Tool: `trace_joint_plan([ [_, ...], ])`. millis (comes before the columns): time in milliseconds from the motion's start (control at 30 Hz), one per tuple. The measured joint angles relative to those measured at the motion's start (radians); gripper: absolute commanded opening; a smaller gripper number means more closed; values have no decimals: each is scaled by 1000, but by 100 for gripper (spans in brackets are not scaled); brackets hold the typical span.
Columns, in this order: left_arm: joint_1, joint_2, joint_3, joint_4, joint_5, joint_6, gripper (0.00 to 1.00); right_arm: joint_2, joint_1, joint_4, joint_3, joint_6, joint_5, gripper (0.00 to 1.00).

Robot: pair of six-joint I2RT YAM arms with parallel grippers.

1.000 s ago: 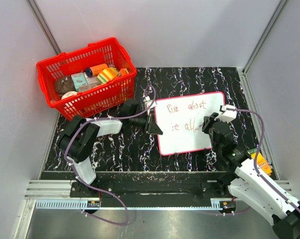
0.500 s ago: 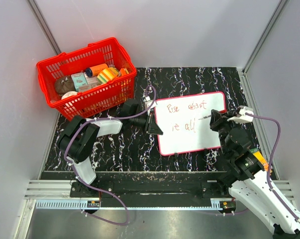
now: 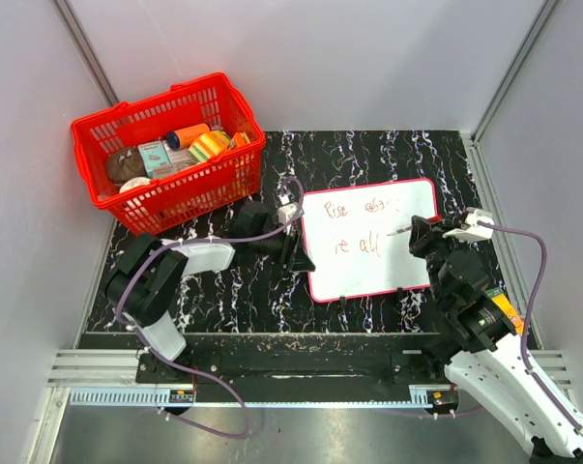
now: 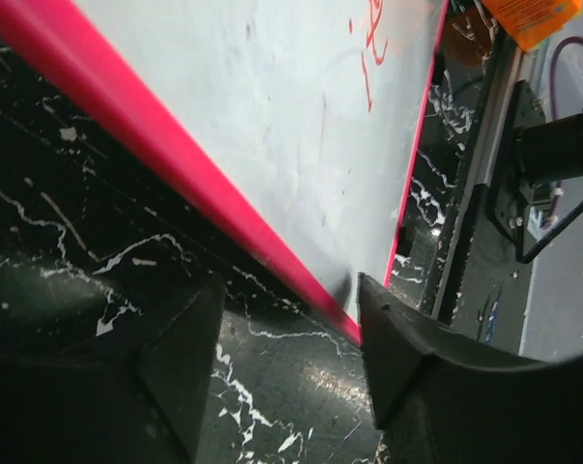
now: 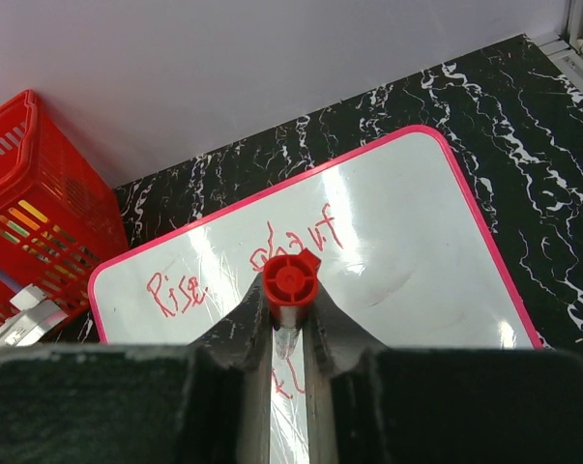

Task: Write a sentence on the whiteboard
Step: Put down the whiteboard on the whiteboard stand, then move the whiteboard marker to the center of the board.

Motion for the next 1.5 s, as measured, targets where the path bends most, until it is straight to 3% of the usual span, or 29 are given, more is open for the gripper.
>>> trace_joint_plan([
  [33, -1, -8, -10, 0, -9, 2, 79, -5, 0, -4, 0, 0, 0, 0],
  [67, -1, -19, -21, 0, -22, 4, 94, -11, 0, -10, 0, 1, 0, 0],
  [100, -2, -31, -31, 2, -34, 6, 99, -15, 0, -15, 0, 1, 0, 0],
  [533, -3, -296, -195, 77, -258, 12, 99, -54, 0, -98, -9, 100, -86, 0],
  [833, -3, -550, -314, 87, -634, -2, 99, -69, 0, -198, -77, 298, -254, 0],
  [1000, -2, -664, -360, 78, -868, -30, 99, -171, 0, -309, -165, 461, -323, 0],
  [1167, -2, -704, -373, 67, -1044, -64, 99, -261, 0, -425, -231, 618, -378, 0],
  [1300, -2, -705, -373, 56, -1107, -78, 99, -264, 0, -484, -287, 725, -439, 0],
  [1400, -2, -705, -373, 49, -1129, -83, 99, -269, 0, -526, -320, 781, -470, 5],
  [1500, -2, -705, -373, 42, -1143, -89, 99, -283, 0, -557, -334, 821, -471, 21],
])
